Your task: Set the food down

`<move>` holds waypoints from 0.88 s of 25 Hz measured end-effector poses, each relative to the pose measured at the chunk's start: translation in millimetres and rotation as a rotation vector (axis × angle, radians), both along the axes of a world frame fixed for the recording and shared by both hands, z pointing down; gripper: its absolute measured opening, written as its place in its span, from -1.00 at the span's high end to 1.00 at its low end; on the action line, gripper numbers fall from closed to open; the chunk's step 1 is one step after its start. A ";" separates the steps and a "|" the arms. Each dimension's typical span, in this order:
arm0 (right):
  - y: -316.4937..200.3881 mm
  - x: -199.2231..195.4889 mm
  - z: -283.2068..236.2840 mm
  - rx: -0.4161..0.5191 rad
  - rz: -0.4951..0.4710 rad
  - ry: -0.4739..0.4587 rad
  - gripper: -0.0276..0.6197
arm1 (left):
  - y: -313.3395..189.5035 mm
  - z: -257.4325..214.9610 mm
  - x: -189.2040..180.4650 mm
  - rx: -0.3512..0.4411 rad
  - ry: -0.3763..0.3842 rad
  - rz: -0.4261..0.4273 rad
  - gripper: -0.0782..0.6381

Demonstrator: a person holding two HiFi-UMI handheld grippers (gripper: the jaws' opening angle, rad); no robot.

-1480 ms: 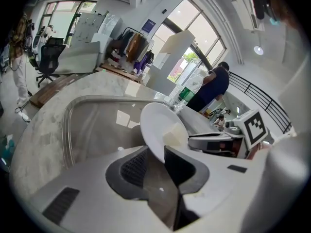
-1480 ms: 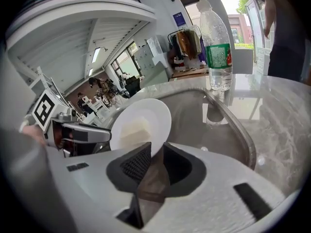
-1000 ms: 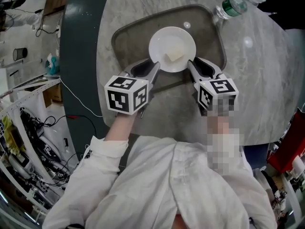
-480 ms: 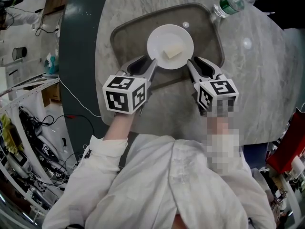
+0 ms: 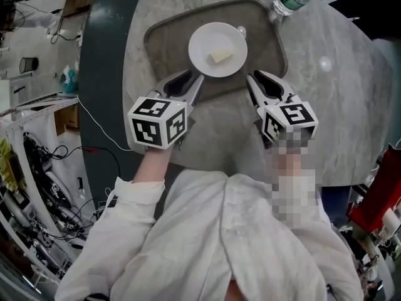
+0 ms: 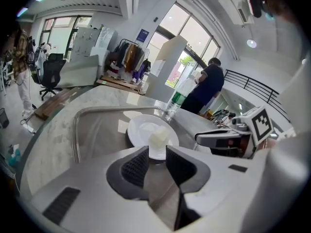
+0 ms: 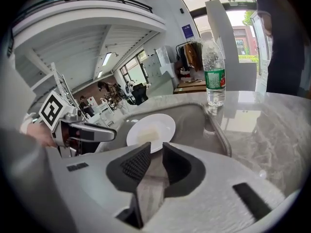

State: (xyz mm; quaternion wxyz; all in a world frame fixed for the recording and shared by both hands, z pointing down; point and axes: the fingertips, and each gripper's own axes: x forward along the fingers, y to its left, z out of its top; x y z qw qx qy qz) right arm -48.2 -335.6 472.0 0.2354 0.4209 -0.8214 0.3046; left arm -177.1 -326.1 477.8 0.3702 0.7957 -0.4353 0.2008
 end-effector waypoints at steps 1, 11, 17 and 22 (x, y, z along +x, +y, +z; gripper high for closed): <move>4.5 2.8 -2.7 0.007 -0.009 -0.006 0.71 | 4.4 -3.5 6.3 0.009 0.008 0.005 0.46; 60.3 31.2 -52.7 0.110 -0.074 -0.085 0.86 | 60.5 -51.1 51.0 0.134 0.035 0.032 0.64; 85.0 54.8 -77.3 0.164 -0.107 -0.103 0.89 | 90.5 -72.3 79.2 0.191 0.048 0.033 0.69; 115.7 73.2 -80.7 0.173 -0.134 -0.114 0.90 | 117.1 -83.6 105.3 0.225 0.052 0.034 0.70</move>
